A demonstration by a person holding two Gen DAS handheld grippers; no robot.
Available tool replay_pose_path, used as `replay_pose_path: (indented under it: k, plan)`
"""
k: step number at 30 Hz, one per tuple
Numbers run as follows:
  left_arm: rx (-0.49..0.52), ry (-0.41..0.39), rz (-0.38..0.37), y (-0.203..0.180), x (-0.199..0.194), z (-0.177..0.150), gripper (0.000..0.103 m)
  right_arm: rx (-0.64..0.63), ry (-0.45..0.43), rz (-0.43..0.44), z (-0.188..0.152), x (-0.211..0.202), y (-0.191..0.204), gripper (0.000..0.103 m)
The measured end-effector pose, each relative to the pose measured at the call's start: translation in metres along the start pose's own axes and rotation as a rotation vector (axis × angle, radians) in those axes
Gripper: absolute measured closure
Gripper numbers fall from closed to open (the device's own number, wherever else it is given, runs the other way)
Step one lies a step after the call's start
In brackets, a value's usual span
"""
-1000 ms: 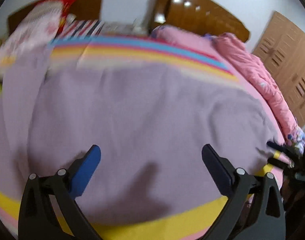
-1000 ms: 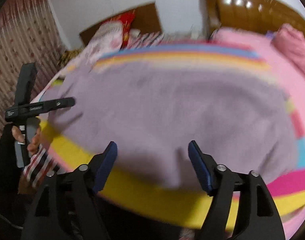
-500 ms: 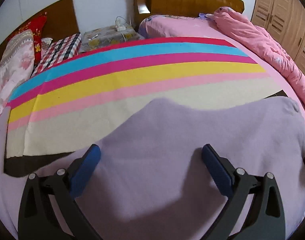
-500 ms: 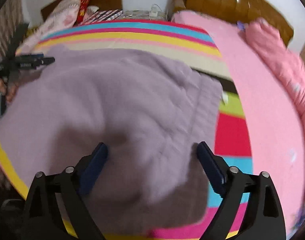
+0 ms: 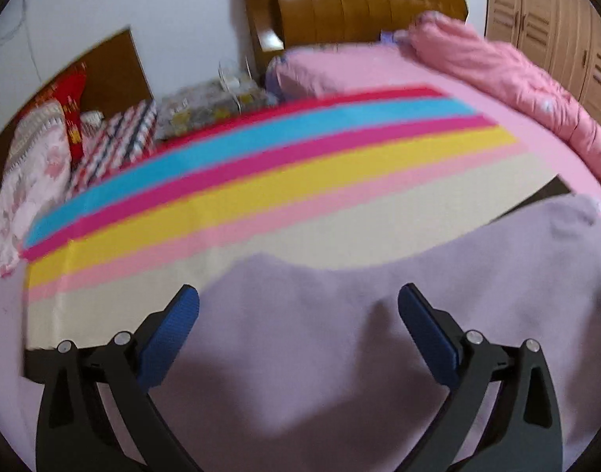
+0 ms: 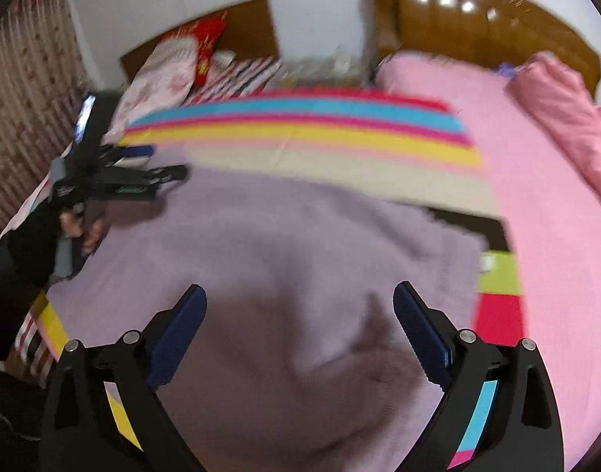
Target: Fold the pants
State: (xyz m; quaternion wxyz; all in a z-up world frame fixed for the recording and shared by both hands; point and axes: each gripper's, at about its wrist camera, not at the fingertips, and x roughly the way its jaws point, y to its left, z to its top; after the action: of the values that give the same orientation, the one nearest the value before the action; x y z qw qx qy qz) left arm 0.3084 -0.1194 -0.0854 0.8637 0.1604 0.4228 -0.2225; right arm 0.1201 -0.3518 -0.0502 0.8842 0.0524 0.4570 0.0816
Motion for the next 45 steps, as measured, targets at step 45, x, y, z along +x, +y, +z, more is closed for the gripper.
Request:
replay_pose_path:
  k: [45]
  plan:
    - [-1.294,-0.335,0.236,0.454,-0.222,-0.385,0.034,-0.958,0.212,0.652,0.204,0.263,0.688,0.043]
